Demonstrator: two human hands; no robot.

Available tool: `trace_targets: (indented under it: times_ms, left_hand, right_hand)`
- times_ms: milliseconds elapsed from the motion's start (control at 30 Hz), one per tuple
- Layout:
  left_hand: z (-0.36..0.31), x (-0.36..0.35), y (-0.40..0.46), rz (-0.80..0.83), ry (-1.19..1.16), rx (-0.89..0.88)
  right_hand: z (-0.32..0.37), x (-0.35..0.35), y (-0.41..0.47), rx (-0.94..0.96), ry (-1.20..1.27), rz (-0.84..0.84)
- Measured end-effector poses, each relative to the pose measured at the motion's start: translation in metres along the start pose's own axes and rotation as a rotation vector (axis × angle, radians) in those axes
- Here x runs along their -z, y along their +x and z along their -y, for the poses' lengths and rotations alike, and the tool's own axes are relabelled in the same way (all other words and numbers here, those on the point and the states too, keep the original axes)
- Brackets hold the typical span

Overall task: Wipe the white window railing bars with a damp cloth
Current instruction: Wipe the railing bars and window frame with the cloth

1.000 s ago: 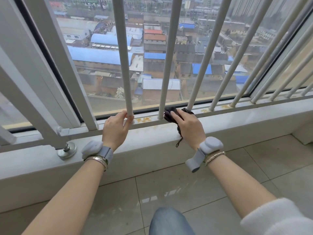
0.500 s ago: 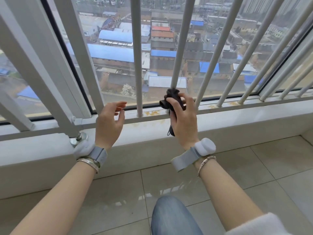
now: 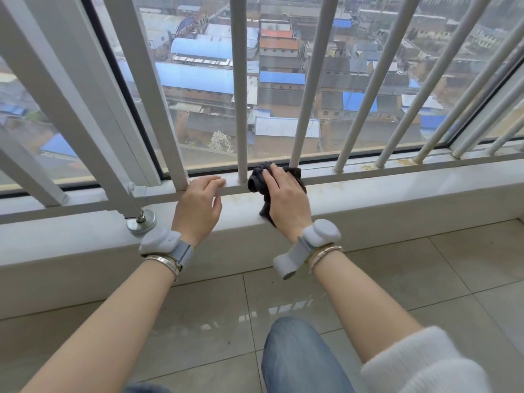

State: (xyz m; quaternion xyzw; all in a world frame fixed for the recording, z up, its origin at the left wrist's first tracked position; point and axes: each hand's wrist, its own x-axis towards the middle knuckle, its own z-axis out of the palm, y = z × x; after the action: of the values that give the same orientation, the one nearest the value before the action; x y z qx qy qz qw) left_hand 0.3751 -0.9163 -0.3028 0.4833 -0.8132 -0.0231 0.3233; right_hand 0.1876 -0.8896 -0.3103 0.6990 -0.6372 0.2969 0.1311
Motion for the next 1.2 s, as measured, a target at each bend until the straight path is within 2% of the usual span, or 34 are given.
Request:
trace_targets:
  times_ms: [67, 100, 233, 333, 433, 533, 667, 733, 867, 967, 1033, 1133, 1200]
  left_hand:
    - [-0.002, 0.0, 0.001, 0.004, 0.013, 0.001]
    - [-0.003, 0.001, 0.001, 0.003, 0.017, 0.003]
    - [-0.004, 0.0, 0.001, -0.003, 0.045, -0.018]
    - [-0.006, -0.001, 0.001, 0.003, 0.061, 0.006]
    - [-0.007, -0.002, 0.002, 0.004, 0.086, 0.01]
    - [-0.008, -0.003, 0.003, -0.001, 0.118, 0.003]
    - [-0.011, -0.003, 0.003, -0.015, 0.131, 0.016]
    - [-0.012, -0.003, 0.003, -0.017, 0.143, 0.024]
    - [-0.013, -0.006, 0.004, -0.024, 0.187, 0.007]
    - [-0.012, -0.006, 0.003, -0.011, 0.162, 0.005]
    - [-0.013, -0.006, 0.004, 0.001, 0.119, 0.018]
    - [-0.016, -0.004, 0.006, -0.01, 0.06, 0.084]
    - [-0.024, -0.005, 0.012, 0.015, -0.031, 0.147]
  right_hand:
    - [0.026, -0.006, 0.008, -0.071, 0.107, 0.094]
    - [0.03, -0.005, 0.009, -0.046, 0.136, 0.153]
    - [-0.009, 0.015, 0.002, 0.094, 0.023, 0.035]
    - [-0.009, 0.018, -0.006, -0.051, 0.057, -0.021]
    - [0.022, 0.004, 0.002, -0.172, 0.138, 0.033]
    - [0.03, 0.002, 0.004, -0.072, 0.168, 0.023]
    - [-0.014, 0.017, -0.008, 0.093, -0.002, -0.029]
    - [-0.033, 0.017, -0.015, 0.116, -0.037, -0.082]
    - [0.0, -0.007, -0.013, -0.117, 0.083, -0.171]
    - [0.038, -0.019, -0.005, -0.155, 0.22, -0.154]
    - [0.038, -0.02, -0.003, -0.117, 0.2, -0.169]
    - [0.008, -0.018, -0.006, 0.096, 0.115, -0.14]
    - [-0.019, -0.01, -0.008, 0.103, 0.054, -0.157]
